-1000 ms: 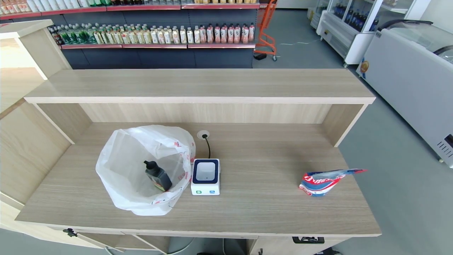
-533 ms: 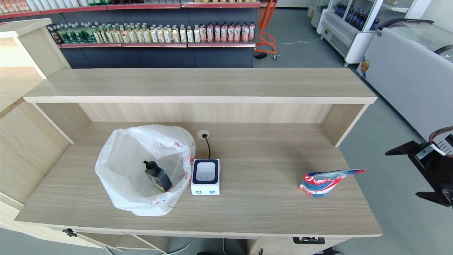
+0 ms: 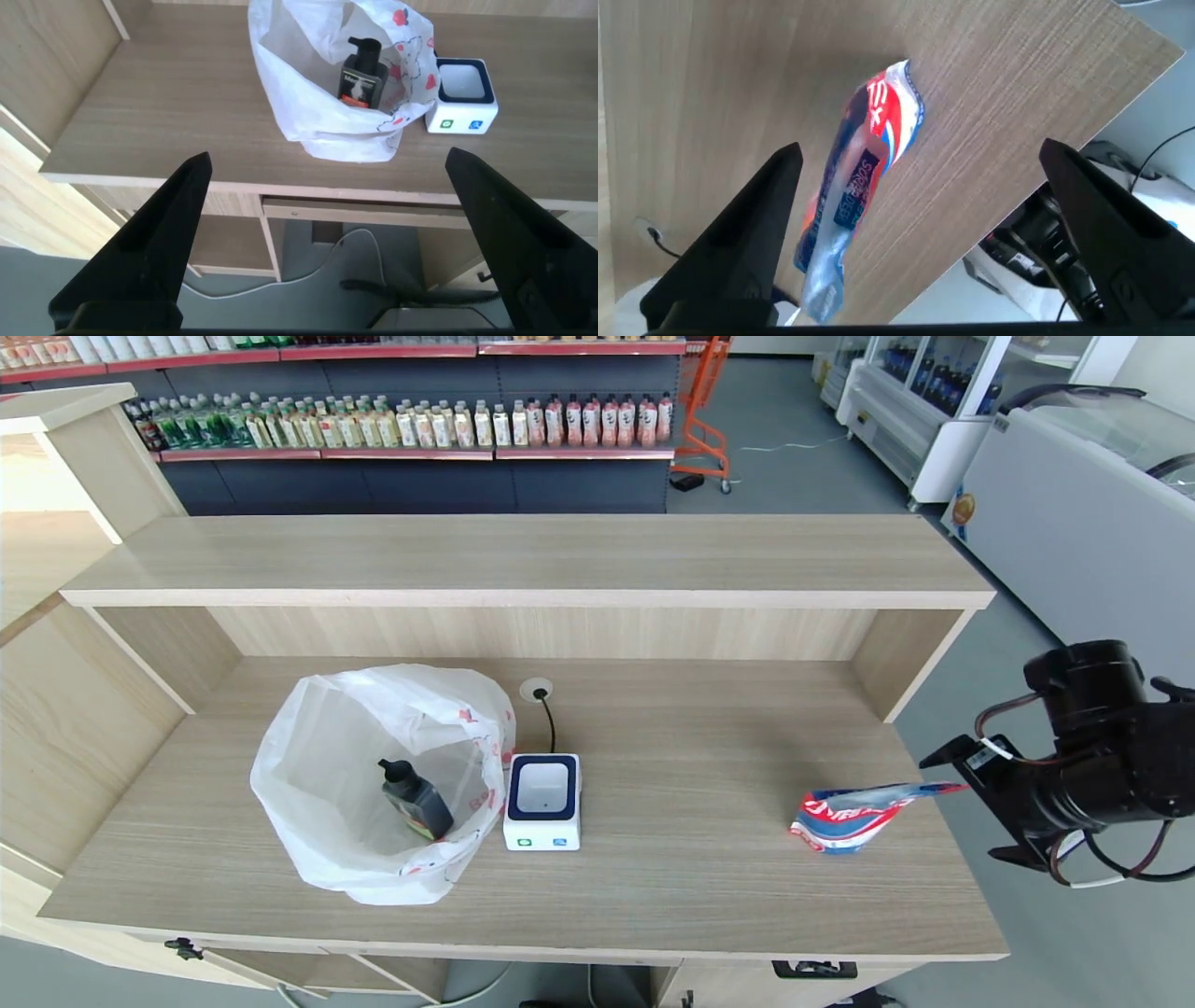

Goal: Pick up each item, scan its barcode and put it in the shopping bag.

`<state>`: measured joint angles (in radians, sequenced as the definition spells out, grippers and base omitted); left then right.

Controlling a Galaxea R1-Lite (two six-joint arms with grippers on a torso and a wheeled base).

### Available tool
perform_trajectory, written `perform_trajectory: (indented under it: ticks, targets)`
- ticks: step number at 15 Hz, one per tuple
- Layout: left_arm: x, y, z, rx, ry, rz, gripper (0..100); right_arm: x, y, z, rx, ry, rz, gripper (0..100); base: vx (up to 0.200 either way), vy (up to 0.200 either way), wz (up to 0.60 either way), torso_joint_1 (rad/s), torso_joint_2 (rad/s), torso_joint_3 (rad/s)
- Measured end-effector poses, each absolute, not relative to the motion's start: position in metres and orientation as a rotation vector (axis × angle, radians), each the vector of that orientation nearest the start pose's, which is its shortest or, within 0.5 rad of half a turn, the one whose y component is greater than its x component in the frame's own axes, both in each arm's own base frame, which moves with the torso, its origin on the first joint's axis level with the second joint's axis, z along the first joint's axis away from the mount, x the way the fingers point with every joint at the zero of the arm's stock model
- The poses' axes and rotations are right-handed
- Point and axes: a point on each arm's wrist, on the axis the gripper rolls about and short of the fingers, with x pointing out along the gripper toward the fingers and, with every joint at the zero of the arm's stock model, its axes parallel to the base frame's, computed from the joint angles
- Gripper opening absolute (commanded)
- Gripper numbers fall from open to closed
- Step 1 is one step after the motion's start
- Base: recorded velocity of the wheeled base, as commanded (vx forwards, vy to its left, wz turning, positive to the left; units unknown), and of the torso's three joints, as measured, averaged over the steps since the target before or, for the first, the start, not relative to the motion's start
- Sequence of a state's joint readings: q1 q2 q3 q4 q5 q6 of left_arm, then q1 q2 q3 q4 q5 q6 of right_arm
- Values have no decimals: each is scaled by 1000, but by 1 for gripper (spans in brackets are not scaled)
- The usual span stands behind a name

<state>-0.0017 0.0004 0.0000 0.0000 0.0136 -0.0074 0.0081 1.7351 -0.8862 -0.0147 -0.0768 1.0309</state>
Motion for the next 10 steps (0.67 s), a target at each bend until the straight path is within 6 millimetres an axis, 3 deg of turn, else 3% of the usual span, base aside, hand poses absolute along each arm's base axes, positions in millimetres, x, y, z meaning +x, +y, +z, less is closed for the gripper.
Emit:
perform_trajectory:
  ticks: [4,7,8,10]
  targets:
    - [-23,0,75,-7,0,12,100,308,21,111,794,808,-391,100,0,0,0,0,0,0]
    - [-23,0,75,-7,0,12,100,325,28,102,771,743,-324,100,0,0,0,0,0,0]
    - [-23,0,75,-7,0,11,100,328,29,98,757,747,-322,0,0,0,0,0,0,0]
    - [-23,0,75,-7,0,11,100,330,30,90,745,761,-325,0,0,0,0,0,0,0]
